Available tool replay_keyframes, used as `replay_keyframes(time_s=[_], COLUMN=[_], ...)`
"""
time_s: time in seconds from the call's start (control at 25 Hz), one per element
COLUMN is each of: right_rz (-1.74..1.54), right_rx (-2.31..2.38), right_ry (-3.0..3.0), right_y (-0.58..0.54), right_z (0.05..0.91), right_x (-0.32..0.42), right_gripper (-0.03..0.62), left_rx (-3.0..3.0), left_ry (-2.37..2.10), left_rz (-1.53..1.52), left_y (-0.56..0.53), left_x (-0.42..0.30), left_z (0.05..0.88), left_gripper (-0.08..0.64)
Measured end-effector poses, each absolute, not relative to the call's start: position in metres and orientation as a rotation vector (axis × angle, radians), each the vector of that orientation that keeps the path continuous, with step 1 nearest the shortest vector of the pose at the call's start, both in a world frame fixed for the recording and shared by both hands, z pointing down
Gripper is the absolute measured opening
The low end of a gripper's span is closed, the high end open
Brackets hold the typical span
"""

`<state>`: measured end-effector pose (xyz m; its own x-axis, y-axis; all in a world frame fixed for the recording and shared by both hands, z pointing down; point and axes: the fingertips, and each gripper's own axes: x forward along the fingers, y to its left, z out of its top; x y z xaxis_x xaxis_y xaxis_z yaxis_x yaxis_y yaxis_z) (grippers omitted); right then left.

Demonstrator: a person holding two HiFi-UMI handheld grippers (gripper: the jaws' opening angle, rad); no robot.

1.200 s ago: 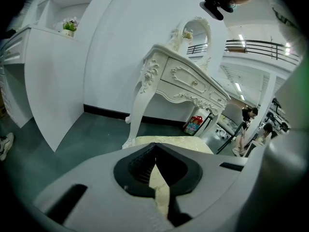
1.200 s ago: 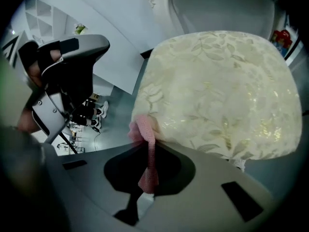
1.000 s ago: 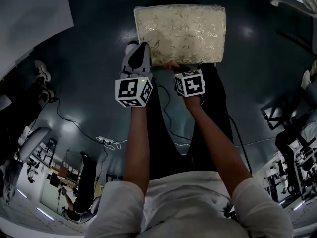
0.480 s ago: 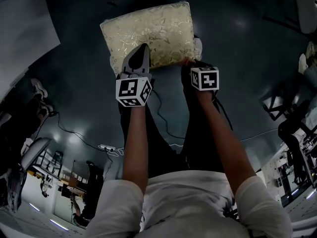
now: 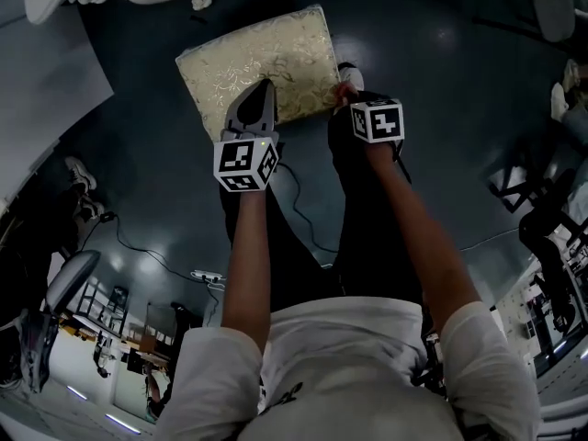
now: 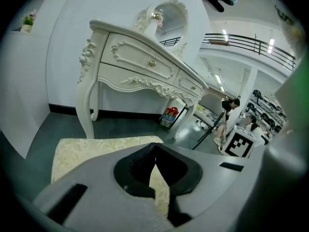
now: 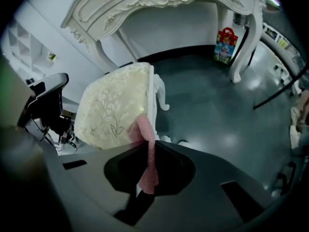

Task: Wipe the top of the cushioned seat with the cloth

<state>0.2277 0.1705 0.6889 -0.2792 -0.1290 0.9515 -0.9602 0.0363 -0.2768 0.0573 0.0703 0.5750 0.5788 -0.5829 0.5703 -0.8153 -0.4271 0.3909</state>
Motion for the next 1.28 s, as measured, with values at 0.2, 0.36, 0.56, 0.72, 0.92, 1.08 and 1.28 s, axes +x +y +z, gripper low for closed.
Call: replay_keyframes(time_s=[0.2, 0.36, 0.56, 0.72, 0.92, 1.08, 1.28], right_rz=[1.234, 1.134, 0.995, 0.979, 0.929, 0.896, 0.82], right_rx=[1.056, 1.068, 1.143, 1.214, 1.268, 1.287, 1.303], right_ry=[-1.774, -2.003, -2.213, -2.3, -2.372, -2.419, -2.463], right_y=[0.112, 0.048, 0.011, -0.003, -0.016, -0.02, -0.026], right_z=[0.654, 0.607, 0.514, 0.443, 0.408, 0.38, 0.342], right_x=[0.23, 0.235, 0.231, 0.216, 0.216, 0.21, 0.214], right_gripper=[0.025, 0.025, 0.025, 0.025, 0.025, 0.025, 0.025], left_rx=[2.151, 2.21, 2.36, 2.465, 2.49, 2.539, 2.607], left_ry=[-1.084, -1.16, -1.223, -1.219, -1.205, -1.183, -1.17], left_rz=[0.486, 0.427, 0.291, 0.209, 0.122, 0.078, 0.069], left_y=[0.063, 0.031, 0.004, 0.001, -0.011, -0.009, -0.003], left_x=[0.056, 0.048, 0.048, 0.046, 0.05, 0.047, 0.044], left_z=[0.567, 0.545, 0.456, 0.383, 0.362, 0.334, 0.303], left_gripper=[0.014, 0.014, 0.014, 0.014, 0.014, 0.014, 0.014])
